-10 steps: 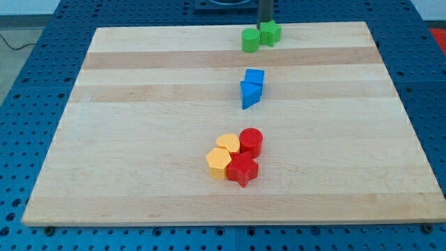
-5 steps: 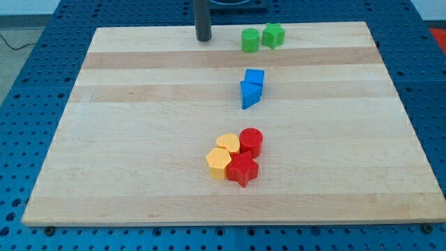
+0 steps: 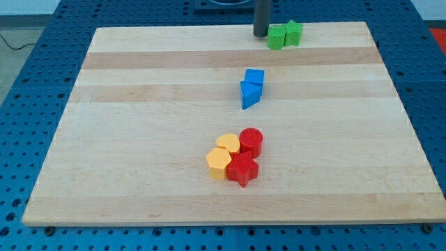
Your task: Separate the green blocks from blue blocks
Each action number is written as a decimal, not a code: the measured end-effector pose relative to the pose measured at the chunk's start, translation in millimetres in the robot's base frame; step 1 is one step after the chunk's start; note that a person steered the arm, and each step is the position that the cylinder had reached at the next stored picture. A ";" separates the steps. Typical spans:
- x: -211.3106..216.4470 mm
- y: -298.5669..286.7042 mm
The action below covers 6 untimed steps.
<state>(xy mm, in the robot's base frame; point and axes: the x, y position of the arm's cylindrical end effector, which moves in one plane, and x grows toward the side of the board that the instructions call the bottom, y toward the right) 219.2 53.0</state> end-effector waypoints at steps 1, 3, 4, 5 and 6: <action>13.6 -24.2; 57.0 -30.8; 49.4 -13.2; 33.1 3.7; 20.3 31.2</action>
<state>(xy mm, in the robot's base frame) 239.5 84.2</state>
